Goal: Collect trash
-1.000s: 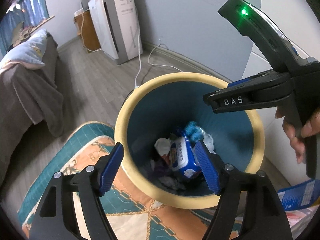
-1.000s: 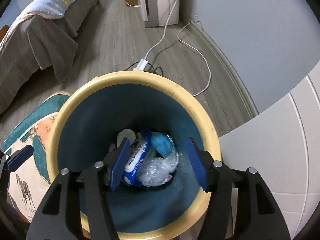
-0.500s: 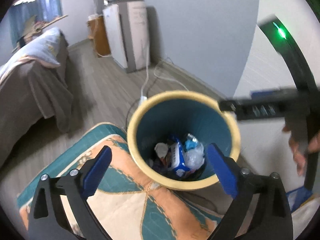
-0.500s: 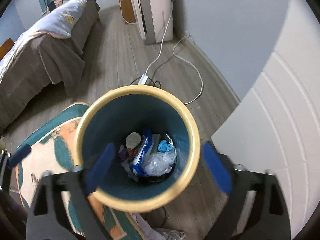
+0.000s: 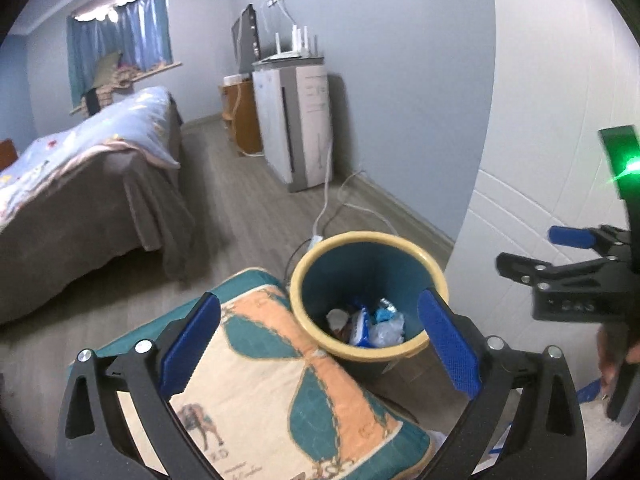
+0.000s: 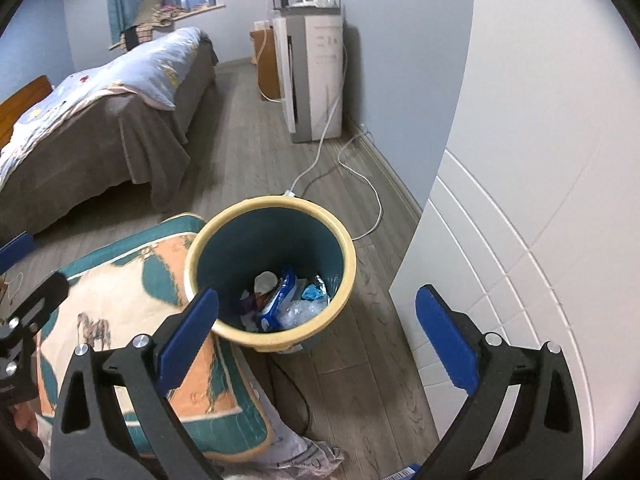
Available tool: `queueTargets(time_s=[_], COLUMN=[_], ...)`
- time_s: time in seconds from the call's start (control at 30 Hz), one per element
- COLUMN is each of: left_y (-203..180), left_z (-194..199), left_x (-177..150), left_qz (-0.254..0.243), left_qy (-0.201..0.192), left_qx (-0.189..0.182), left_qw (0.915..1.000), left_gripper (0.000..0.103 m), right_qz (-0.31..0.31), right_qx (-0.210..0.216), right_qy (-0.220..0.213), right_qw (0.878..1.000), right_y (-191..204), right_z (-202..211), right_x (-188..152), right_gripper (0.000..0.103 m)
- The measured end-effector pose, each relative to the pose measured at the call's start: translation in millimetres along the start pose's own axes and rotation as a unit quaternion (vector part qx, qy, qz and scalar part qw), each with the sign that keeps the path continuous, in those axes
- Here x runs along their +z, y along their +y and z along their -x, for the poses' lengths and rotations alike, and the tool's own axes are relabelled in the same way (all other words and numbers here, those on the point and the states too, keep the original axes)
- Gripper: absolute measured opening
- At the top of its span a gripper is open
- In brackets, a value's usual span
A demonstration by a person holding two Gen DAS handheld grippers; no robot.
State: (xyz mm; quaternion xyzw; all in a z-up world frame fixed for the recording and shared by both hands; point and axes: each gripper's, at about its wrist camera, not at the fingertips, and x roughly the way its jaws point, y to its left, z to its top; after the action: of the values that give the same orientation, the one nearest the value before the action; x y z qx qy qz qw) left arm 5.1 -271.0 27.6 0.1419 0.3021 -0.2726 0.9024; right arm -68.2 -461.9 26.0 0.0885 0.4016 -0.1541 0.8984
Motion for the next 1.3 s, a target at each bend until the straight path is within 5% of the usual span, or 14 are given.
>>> queueTargets(time_s=[0.4, 0.7, 1.3], left_y=[5.2, 14.2, 28.2], left_z=[29.6, 37.6, 46.2], left_x=[-9.5, -18.9, -17.6], left_qz=[0.016, -0.013, 0.01], left_qy=[-0.017, -0.026, -0.027], left_qx=[-0.017, 0.005, -0.006], left_qw=[0.9996, 0.9996, 0.9996], left_gripper=[0.098, 0.098, 0.098], right_qz=[0.028, 0.013, 0.035], right_qx=[0.004, 0.024, 0.011], right_qy=[-0.051, -0.041, -0.041], right_qw=[0.998, 0.999, 0.998], right_y=[13.9, 21.4, 37.1], right_z=[49.0, 44.8, 48.4], right_x=[-17.8, -14.8, -14.8], right_gripper=[0.097, 0.097, 0.097])
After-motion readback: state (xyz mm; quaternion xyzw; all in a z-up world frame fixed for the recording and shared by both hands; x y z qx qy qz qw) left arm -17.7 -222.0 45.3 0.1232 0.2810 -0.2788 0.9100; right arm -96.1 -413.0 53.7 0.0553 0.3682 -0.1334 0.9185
